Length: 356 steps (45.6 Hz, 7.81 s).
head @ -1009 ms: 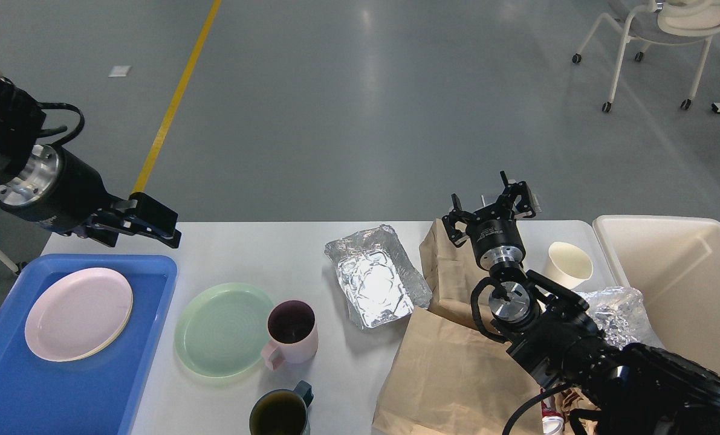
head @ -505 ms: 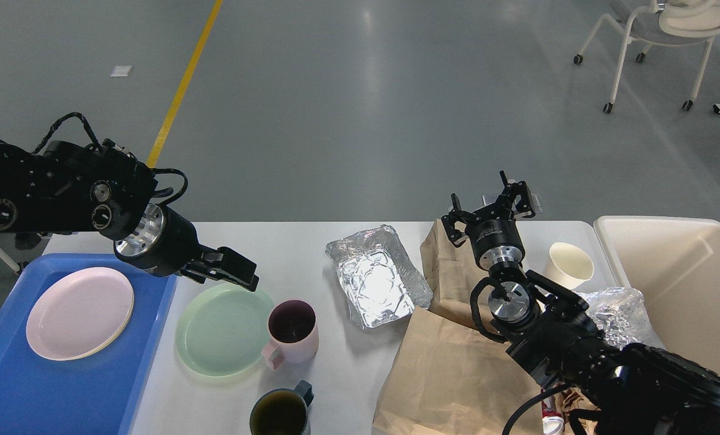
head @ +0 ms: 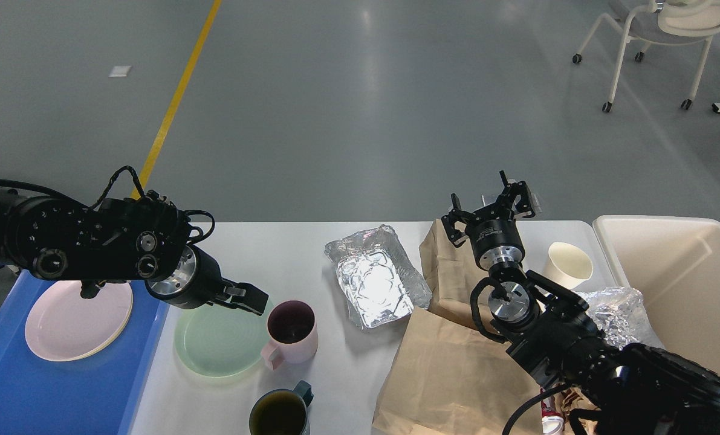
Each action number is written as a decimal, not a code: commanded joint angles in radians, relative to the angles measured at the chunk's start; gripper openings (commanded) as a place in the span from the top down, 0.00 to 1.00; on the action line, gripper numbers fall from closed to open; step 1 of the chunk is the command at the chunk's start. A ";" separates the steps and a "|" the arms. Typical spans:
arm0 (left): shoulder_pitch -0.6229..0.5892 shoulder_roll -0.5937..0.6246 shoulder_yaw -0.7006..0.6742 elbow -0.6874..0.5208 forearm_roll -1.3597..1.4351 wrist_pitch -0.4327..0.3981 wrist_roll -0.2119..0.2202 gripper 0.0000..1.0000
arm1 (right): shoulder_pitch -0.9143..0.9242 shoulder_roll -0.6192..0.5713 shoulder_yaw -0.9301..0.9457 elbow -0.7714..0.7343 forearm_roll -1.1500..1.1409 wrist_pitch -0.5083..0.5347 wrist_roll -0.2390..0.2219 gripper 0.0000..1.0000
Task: Tidy desktop
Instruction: 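Grasp the pink mug with the left gripper and lift it, then carry the pink mug onto the blue tray and release it, then reach the left gripper down and grasp the dark teal mug, then lift the teal mug and place it on the blue tray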
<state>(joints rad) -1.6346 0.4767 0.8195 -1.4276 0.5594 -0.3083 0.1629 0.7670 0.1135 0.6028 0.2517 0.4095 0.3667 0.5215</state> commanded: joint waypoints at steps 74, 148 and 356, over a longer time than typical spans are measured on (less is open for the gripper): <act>-0.186 0.356 -0.257 -0.010 0.020 -0.415 0.167 1.00 | 0.000 0.000 0.000 0.000 0.000 0.000 0.000 0.00; 0.596 0.735 -0.260 0.234 0.771 -0.011 -0.203 0.82 | 0.000 0.000 -0.002 0.000 0.000 0.000 0.000 0.00; -0.332 0.390 0.673 -0.174 0.398 -0.036 -0.404 1.00 | 0.000 0.000 -0.002 0.000 0.000 0.000 0.000 0.00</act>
<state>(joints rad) -2.0643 0.8210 1.4647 -1.6043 0.8658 -0.4531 -0.2353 0.7670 0.1135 0.6015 0.2516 0.4095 0.3666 0.5216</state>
